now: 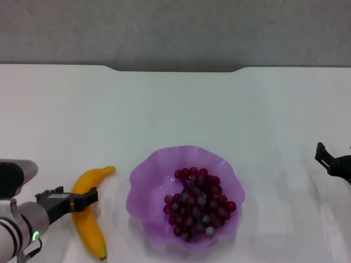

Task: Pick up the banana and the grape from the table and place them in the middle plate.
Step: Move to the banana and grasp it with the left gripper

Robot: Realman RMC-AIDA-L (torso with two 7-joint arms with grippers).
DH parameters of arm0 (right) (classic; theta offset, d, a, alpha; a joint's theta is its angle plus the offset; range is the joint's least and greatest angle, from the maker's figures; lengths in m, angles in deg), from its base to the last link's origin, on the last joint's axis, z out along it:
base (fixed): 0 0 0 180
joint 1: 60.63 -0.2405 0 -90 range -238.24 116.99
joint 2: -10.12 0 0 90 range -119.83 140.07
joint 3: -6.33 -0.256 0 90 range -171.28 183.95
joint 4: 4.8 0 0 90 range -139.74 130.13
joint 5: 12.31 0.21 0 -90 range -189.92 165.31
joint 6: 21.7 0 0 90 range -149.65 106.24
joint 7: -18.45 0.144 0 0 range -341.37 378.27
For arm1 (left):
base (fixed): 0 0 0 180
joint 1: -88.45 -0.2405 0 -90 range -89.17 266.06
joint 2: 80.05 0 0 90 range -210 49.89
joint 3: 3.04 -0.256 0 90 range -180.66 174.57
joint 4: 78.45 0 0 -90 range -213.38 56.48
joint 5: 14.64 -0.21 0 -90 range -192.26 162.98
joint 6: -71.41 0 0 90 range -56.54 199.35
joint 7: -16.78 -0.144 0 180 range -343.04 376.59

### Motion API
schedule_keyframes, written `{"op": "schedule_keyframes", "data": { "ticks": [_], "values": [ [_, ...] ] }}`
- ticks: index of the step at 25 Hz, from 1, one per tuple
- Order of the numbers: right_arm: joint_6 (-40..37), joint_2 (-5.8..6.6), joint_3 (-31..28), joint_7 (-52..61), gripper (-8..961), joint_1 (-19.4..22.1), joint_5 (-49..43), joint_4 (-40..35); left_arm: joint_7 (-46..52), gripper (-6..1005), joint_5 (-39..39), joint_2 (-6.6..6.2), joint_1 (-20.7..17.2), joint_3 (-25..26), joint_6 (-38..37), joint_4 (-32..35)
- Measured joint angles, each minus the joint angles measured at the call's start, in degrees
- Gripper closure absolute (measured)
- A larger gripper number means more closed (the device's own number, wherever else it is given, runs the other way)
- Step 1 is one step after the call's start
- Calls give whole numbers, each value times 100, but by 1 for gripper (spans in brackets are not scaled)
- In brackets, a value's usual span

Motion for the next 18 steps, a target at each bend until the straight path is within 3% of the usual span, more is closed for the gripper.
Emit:
{"op": "schedule_keyframes", "data": {
  "ticks": [18],
  "values": [
    [1,0,-8,0,73,0,0,24,-20,167,9,4,39,-143,-736,457]
  ]
}}
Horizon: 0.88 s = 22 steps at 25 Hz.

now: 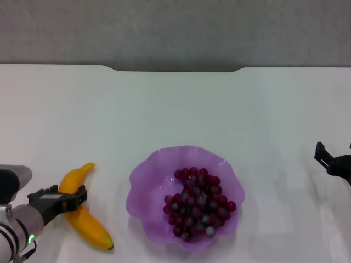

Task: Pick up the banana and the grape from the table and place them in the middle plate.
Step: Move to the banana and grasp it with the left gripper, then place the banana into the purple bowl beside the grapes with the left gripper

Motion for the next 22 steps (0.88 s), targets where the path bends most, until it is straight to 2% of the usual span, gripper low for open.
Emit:
{"op": "schedule_keyframes", "data": {
  "ticks": [5,8,13,18,22],
  "values": [
    [-3,0,-6,0,73,0,0,-7,-3,186,24,0,-17,-49,-112,14],
    [-4,0,-2,0,73,0,0,-7,-5,393,32,0,-34,-50,-150,19],
    [-8,0,18,0,73,0,0,-7,-6,484,43,-1,-41,-67,-211,20],
    [-9,0,22,0,73,11,-1,-19,-15,467,47,-56,-13,18,-11,-190],
    [-8,0,31,0,73,10,0,-44,-361,453,38,-91,-230,293,835,-1218]
  ]
}}
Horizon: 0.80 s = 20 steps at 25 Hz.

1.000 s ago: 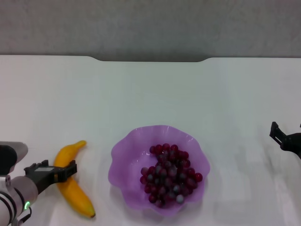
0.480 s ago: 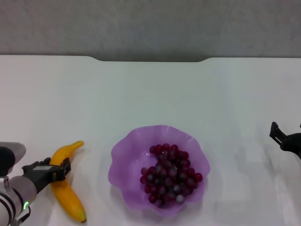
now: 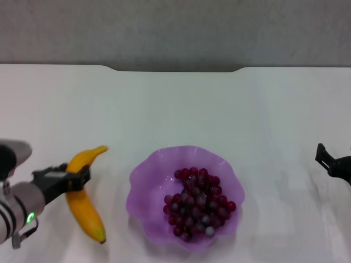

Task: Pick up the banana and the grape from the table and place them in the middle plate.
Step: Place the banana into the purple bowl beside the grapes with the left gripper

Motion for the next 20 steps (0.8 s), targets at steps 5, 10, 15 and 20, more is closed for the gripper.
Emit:
{"op": "schedule_keyframes", "data": {
  "ticks": [5,10,15,20],
  "values": [
    [3,0,0,0,73,3,1,-8,-445,436,417,17,-104,55,986,-952],
    [2,0,0,0,73,-12,0,-9,-1138,419,1379,33,156,-29,1450,-1112],
    [-1,0,0,0,73,-26,-12,36,-1467,402,1790,60,394,-454,877,-837],
    [-1,0,-8,0,73,-30,-70,46,-1486,385,1821,72,579,-1256,-253,-437]
  ]
}}
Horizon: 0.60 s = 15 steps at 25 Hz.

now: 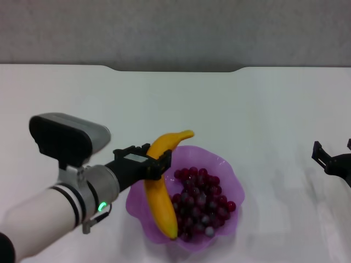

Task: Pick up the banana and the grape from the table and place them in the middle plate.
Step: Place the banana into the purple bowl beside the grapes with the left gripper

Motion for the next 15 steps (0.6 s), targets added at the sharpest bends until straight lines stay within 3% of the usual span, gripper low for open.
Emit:
{"op": "schedule_keyframes", "data": {
  "ticks": [8,15],
  "values": [
    [0,0,0,0,73,2,-1,12,49,358,4,10,169,-463,-869,588],
    [1,-9,8,0,73,4,0,61,314,334,4,17,371,-579,-1017,911]
  ]
}}
